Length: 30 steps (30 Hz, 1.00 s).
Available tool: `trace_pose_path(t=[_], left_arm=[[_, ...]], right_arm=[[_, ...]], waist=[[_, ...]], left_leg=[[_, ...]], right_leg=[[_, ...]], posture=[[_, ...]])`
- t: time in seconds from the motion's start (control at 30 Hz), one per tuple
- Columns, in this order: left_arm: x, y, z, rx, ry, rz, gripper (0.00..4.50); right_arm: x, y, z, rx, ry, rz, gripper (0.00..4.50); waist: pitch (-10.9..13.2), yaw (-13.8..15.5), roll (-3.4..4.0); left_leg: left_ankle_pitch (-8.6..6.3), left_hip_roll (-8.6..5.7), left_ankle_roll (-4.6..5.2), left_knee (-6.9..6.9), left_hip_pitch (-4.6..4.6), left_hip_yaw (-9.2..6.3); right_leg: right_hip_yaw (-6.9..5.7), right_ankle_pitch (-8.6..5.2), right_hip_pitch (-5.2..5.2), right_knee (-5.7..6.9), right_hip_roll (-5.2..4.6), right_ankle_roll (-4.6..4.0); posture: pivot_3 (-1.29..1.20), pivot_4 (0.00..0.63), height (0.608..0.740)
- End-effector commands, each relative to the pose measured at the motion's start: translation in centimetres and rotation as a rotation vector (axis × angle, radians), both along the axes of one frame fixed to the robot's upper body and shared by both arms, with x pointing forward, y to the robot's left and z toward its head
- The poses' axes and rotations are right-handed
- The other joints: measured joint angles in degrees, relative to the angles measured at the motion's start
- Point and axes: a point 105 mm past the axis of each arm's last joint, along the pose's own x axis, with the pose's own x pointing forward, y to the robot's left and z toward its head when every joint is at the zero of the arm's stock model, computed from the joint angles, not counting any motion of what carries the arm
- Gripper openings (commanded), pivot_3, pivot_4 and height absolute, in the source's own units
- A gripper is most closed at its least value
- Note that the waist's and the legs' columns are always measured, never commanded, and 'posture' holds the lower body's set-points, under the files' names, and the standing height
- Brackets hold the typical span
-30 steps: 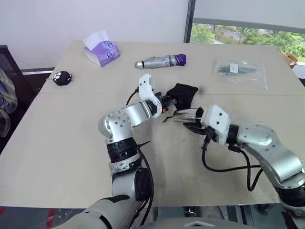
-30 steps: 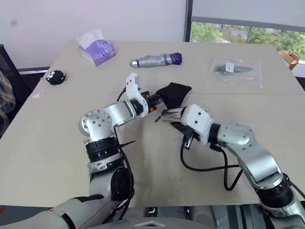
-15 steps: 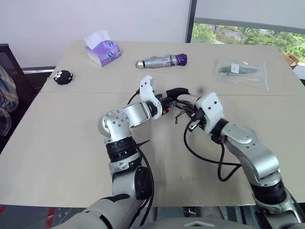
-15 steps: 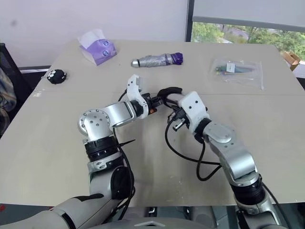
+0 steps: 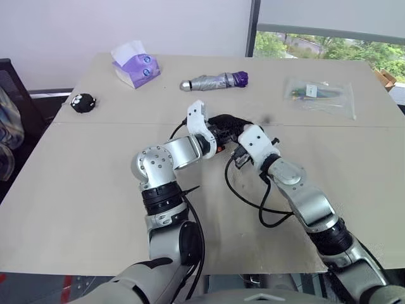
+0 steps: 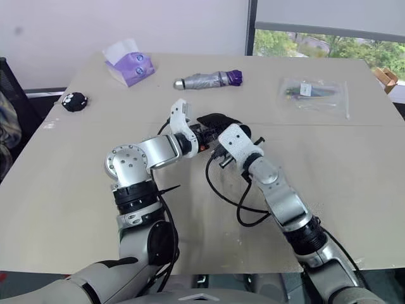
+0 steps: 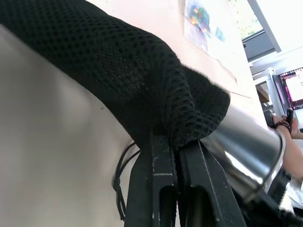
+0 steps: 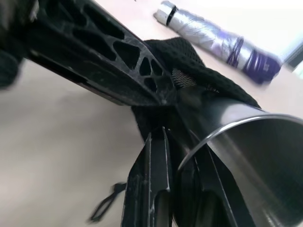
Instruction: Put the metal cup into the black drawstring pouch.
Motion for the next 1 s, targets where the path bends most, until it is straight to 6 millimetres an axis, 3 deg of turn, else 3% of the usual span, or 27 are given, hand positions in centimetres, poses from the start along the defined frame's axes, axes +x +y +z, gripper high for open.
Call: trace_pose_path(t=[0.03, 0.3, 0.7, 0.83, 1.0], left_arm=[[-0.7, -2.1, 1.3, -0.051, -0.042, -0.071, 0.00], [-0.6, -2.3, 1.6, -0.055, -0.056, -0.074, 0.00], [-0.3, -2.0, 2.4, -0.060, -0.111, -0.062, 0.00], [-0.5, -2.1, 3.2, -0.064, -0.171, -0.076, 0.00], [-1.1, -1.9, 3.4, -0.054, -0.237, -0.099, 0.00]], right_arm=[[0.2, 1.6, 0.9, -0.127, -0.156, 0.096, 0.08], [1.0, 2.4, -0.8, -0.574, -0.399, 0.296, 0.08], [0.7, 2.0, -2.3, -0.645, -0.377, 0.407, 0.08], [0.8, 1.7, -2.8, -0.503, -0.261, 0.357, 0.08], [2.2, 0.8, -1.1, -0.011, -0.038, 0.153, 0.08]], waist=[[0.00, -0.01, 0.00], [0.01, -0.24, 0.00], [0.10, -0.34, 0.02], [0.10, -0.44, 0.02], [0.13, -0.92, 0.03]], left_leg=[[0.00, 0.00, 0.00, 0.00, 0.00, 0.00], [0.03, 0.00, -0.05, -0.03, 0.01, 0.01], [0.10, 0.00, -0.17, -0.06, -0.01, 0.00], [0.11, 0.01, -0.20, -0.07, 0.00, 0.01], [0.15, 0.06, -0.25, -0.11, 0.00, 0.01]], right_leg=[[0.00, 0.00, 0.00, -0.01, 0.00, 0.00], [-0.02, 0.00, -0.01, -0.01, 0.00, 0.00], [-0.03, 0.00, -0.03, -0.02, -0.03, 0.01], [-0.03, 0.00, -0.03, 0.00, -0.02, 0.01], [-0.11, 0.01, 0.00, 0.00, -0.02, 0.00]], posture=[[0.00, 0.150, 0.740], [0.00, 0.150, 0.740], [0.00, 0.150, 0.740], [0.00, 0.150, 0.740], [0.00, 0.150, 0.740]])
